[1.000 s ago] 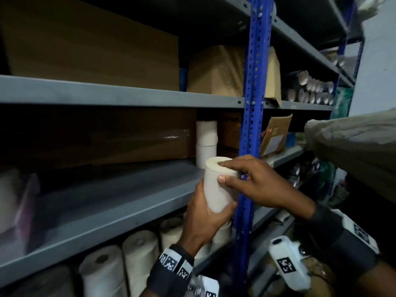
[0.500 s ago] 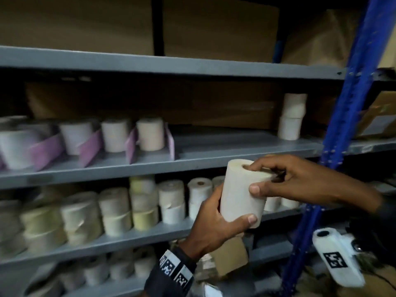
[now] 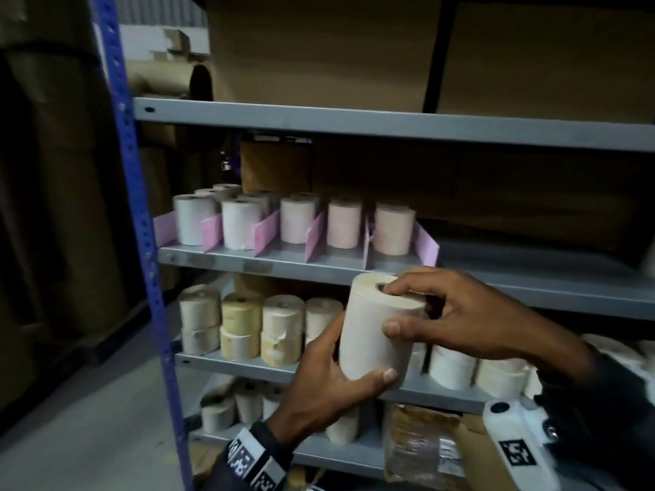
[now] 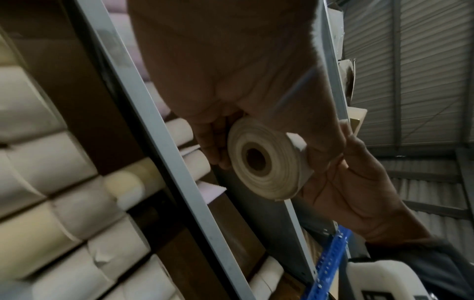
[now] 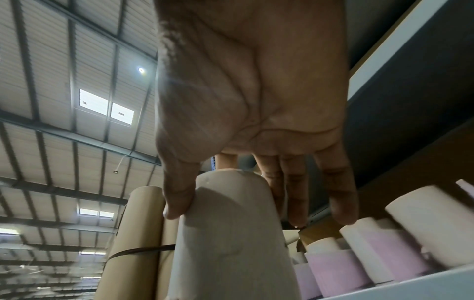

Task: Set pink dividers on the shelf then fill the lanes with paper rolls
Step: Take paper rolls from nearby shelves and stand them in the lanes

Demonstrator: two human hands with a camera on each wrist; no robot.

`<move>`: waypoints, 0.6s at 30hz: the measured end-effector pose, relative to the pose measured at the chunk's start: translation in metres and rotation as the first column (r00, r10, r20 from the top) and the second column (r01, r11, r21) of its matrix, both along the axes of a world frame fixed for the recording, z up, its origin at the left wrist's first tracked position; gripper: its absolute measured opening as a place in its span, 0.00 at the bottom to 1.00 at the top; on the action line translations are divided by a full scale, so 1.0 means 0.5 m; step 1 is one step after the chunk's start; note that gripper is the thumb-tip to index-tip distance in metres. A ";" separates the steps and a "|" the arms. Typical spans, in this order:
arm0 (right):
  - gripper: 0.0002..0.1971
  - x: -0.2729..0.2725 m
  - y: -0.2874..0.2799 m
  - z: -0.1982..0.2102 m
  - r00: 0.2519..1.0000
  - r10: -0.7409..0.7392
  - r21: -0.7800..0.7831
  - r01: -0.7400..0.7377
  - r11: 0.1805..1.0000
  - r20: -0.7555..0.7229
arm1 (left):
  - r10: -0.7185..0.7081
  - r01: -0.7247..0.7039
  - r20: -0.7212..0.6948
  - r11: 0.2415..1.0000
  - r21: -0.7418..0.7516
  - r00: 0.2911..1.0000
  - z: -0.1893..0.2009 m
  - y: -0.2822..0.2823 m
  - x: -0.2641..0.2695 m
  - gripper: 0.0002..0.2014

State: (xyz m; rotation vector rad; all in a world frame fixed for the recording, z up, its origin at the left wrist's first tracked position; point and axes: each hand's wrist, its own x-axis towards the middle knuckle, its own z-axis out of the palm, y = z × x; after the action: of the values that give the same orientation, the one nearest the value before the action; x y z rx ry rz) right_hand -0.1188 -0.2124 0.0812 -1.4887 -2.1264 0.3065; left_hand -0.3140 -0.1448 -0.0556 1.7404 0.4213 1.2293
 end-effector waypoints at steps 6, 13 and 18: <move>0.27 -0.148 0.090 -0.003 0.995 0.078 0.020 -0.077 0.997 -0.057 | 0.075 -0.075 0.025 0.997 0.008 0.997 0.006 0.062 -0.146 0.35; 0.27 -0.271 0.194 -0.005 0.998 0.067 0.067 -0.068 0.995 0.017 | 0.108 -0.110 0.041 0.993 0.046 0.993 -0.023 0.156 -0.256 0.36; 0.29 -0.317 0.250 -0.024 0.994 -0.058 0.134 0.046 0.990 0.090 | 0.276 -0.275 0.006 0.955 0.110 0.961 -0.061 0.210 -0.286 0.39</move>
State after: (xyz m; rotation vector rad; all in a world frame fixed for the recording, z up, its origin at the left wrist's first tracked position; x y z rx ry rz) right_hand -0.2773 -0.0872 0.0692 -1.5055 -2.1311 0.0771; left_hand -0.4571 -0.0396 -0.0860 1.8254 0.6289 1.4658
